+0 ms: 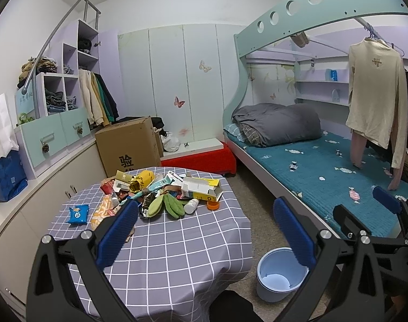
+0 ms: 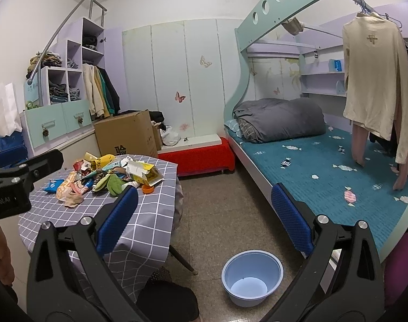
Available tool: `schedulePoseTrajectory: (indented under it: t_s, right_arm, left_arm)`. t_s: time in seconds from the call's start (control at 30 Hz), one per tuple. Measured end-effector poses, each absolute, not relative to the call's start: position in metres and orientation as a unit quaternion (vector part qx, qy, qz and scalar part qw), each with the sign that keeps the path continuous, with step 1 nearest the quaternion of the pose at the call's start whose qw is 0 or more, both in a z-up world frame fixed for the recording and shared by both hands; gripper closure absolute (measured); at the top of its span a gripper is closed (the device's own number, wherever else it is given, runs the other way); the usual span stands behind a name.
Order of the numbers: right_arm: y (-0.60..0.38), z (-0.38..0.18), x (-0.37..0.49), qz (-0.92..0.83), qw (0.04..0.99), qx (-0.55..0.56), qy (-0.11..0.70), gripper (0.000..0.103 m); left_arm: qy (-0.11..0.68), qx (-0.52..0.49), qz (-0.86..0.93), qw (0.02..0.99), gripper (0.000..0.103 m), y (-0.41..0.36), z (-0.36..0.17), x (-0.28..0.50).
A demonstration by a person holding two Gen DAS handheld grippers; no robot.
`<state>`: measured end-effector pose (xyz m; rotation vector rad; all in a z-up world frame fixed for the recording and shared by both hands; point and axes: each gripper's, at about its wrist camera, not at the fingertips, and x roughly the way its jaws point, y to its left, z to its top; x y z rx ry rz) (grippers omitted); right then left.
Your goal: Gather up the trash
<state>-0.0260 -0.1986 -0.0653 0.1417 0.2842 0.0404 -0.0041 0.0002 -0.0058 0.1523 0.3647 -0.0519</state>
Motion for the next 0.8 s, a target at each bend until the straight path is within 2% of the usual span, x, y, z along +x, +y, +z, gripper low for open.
schedulePoseTrajectory:
  t_s: [0.8]
  right_arm:
    - [-0.2024,-0.0628,-0.0318,0.016,0.987,0.072,0.145,0.006]
  left_arm:
    - [0.189,0.071,-0.031,0.979,0.004,-0.0012,-0.0062,-0.0020]
